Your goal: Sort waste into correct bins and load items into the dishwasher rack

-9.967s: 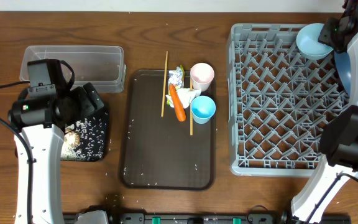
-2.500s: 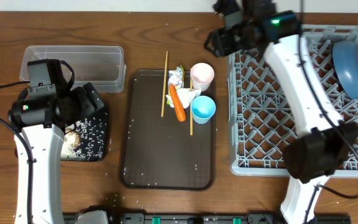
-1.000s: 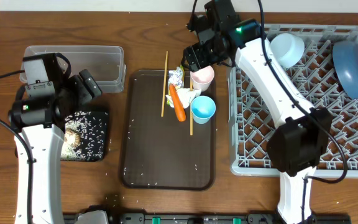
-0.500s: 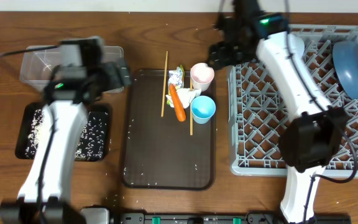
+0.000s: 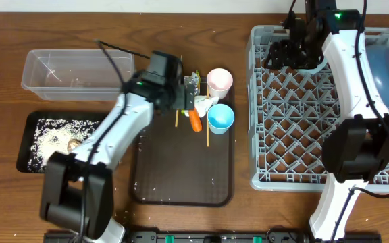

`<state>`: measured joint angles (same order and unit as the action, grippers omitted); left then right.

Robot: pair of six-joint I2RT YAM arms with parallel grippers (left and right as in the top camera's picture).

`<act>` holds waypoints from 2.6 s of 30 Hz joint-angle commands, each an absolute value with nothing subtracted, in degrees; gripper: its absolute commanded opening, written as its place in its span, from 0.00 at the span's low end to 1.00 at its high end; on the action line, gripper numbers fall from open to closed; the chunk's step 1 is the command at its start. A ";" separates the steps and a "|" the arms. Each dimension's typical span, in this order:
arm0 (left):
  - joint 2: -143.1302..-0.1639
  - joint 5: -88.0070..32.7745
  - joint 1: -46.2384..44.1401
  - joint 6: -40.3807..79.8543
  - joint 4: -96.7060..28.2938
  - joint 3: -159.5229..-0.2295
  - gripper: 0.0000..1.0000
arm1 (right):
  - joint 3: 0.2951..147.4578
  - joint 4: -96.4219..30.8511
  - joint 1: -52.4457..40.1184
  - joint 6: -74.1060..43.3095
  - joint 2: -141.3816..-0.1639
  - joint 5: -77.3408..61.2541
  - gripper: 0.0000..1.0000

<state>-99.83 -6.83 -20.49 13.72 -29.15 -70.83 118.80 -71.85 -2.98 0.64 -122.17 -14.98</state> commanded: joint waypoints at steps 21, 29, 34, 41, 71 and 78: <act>-110.30 -4.73 -26.68 24.38 -29.93 -71.48 0.59 | 119.13 -73.34 -1.41 1.87 -120.22 -14.76 0.75; -111.11 -4.69 -27.35 24.38 -29.85 -71.48 0.52 | 119.13 -74.04 -1.43 2.44 -120.22 -14.76 0.74; -111.24 -4.82 -28.32 27.70 -29.65 -71.48 0.49 | 119.13 -74.59 -1.41 3.33 -120.22 -14.79 0.75; -111.28 -0.95 -30.76 27.77 -29.50 -71.48 0.48 | 119.13 -75.40 -1.43 3.99 -120.22 -14.74 0.75; -88.14 3.77 -29.23 24.34 -36.97 -72.25 0.13 | 119.13 -76.95 -1.48 6.33 -120.22 -14.79 0.79; -85.01 9.69 -18.65 34.83 -49.71 -72.25 0.06 | 119.13 -76.99 -1.80 6.57 -120.22 -14.79 0.81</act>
<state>-86.65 4.67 -23.27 28.80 -47.24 -71.50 118.80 -76.90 -1.74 5.50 -122.17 -14.74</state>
